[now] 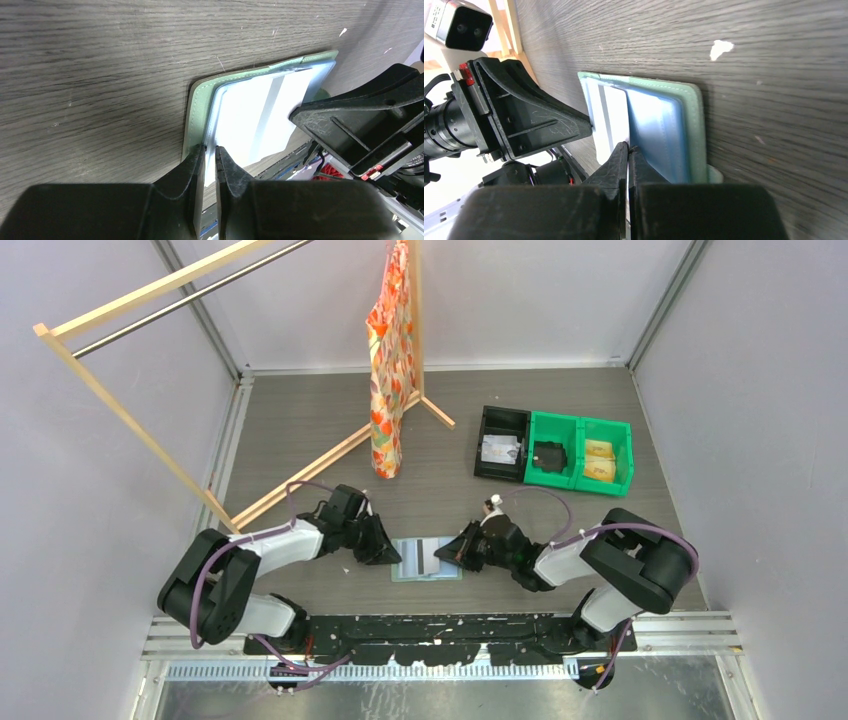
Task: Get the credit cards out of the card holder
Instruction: Remove the credit card from the card holder, then place the credit card in the storage box.
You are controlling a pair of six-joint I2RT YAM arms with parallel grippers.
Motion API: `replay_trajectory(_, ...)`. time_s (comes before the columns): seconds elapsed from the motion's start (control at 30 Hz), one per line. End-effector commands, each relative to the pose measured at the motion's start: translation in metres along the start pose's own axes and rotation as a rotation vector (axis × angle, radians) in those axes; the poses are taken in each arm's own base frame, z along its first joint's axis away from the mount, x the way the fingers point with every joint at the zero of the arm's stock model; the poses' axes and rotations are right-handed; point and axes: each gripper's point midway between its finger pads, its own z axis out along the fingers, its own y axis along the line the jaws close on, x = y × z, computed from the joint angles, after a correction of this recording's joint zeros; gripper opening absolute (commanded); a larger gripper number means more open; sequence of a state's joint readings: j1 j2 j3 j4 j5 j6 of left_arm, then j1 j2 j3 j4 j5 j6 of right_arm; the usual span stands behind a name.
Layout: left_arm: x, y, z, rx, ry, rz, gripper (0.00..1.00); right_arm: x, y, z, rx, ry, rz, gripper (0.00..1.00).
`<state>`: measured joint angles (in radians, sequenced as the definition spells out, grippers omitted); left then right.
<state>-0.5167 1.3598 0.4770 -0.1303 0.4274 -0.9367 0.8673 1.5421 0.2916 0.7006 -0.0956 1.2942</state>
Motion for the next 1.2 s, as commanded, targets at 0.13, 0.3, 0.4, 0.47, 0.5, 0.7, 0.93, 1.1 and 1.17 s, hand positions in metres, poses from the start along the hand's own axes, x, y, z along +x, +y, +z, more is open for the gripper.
replay_trajectory(0.13,-0.006,0.026,0.002,-0.137,-0.034,0.019,0.16,-0.005,-0.02,-0.013,0.002,0.01,-0.04,0.01)
replay_trajectory(0.3,-0.006,0.027,0.002,-0.143,-0.033,0.018,0.15,-0.003,-0.022,-0.015,0.001,0.03,-0.055,0.01)
replay_trajectory(0.4,-0.007,0.028,0.002,-0.149,-0.037,0.02,0.15,-0.005,-0.027,-0.018,0.008,0.024,-0.051,0.01)
replay_trajectory(0.47,-0.007,0.027,0.001,-0.149,-0.039,0.021,0.15,-0.007,-0.029,-0.021,0.01,0.021,-0.057,0.01)
replay_trajectory(0.5,-0.007,0.027,0.001,-0.147,-0.036,0.022,0.15,-0.007,-0.029,-0.022,0.011,0.02,-0.065,0.01)
replay_trajectory(0.7,-0.008,0.027,0.001,-0.16,-0.025,0.038,0.15,-0.013,-0.028,-0.036,0.034,0.004,-0.121,0.01)
replay_trajectory(0.93,-0.011,0.023,0.002,-0.151,-0.032,0.039,0.15,-0.02,-0.017,-0.055,0.03,-0.022,-0.17,0.01)
replay_trajectory(1.1,-0.012,0.021,0.001,-0.145,-0.032,0.043,0.14,-0.038,0.005,-0.075,0.073,-0.089,-0.19,0.01)
replay_trajectory(1.17,-0.012,0.02,0.001,-0.145,-0.032,0.044,0.14,-0.048,0.005,-0.092,0.182,-0.123,-0.181,0.01)
